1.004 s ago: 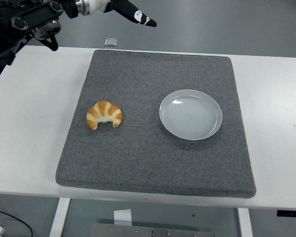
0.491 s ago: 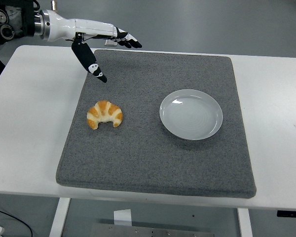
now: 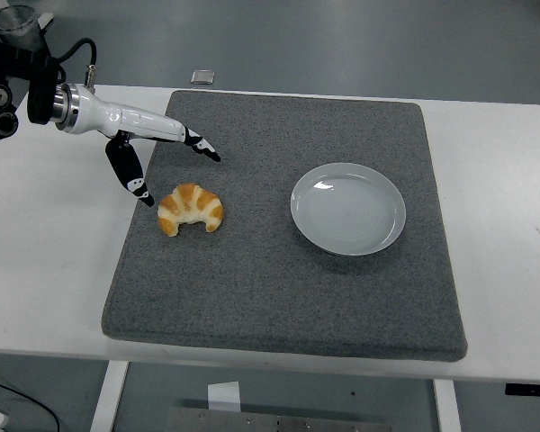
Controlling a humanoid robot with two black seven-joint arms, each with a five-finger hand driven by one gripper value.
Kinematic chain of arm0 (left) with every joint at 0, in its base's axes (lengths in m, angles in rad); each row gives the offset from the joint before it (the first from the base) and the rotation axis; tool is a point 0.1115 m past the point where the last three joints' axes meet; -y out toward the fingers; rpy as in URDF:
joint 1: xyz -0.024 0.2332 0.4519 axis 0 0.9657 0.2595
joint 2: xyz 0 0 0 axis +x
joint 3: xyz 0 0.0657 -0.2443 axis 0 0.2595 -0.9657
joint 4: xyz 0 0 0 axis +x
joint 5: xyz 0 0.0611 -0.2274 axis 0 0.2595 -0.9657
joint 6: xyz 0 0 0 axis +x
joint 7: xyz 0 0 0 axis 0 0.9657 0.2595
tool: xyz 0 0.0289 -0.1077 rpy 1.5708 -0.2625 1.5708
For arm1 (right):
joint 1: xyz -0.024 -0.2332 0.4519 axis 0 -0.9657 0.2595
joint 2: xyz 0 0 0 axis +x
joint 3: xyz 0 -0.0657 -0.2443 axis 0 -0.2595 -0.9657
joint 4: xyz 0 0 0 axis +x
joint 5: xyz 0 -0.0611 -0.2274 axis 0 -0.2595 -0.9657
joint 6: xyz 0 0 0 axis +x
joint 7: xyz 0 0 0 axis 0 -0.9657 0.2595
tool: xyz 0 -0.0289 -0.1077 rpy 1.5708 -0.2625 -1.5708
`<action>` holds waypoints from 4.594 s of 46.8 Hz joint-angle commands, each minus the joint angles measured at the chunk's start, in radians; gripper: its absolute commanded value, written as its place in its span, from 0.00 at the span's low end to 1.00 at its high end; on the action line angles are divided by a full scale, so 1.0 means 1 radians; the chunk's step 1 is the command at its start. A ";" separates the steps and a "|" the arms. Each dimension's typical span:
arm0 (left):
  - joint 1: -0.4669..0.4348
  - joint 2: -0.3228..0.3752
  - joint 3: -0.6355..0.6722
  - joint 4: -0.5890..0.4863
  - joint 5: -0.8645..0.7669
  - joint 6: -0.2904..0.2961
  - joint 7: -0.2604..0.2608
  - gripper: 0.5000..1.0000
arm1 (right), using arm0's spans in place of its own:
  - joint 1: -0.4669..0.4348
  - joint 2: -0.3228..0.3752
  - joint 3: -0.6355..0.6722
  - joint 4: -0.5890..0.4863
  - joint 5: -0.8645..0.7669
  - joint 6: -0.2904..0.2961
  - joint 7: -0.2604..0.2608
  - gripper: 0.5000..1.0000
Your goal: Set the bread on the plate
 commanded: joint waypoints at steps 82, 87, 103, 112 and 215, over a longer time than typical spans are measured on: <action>0.152 -0.221 0.005 0.183 0.095 0.174 0.011 0.99 | 0.000 0.000 0.003 0.000 0.000 0.000 0.000 0.86; 0.158 -0.225 0.005 0.192 0.095 0.174 0.009 0.99 | 0.000 0.000 0.002 0.000 0.000 0.000 0.001 0.86; 0.164 -0.225 0.019 0.192 0.097 0.177 0.009 0.96 | 0.000 0.000 0.002 0.000 0.000 0.000 0.000 0.86; 0.163 -0.227 0.053 0.192 0.117 0.213 0.009 0.77 | 0.000 0.000 0.002 0.000 0.000 0.000 0.000 0.86; -0.199 -0.463 0.042 0.355 0.016 0.246 0.011 0.00 | 0.000 0.000 0.000 0.000 0.000 0.000 0.000 0.86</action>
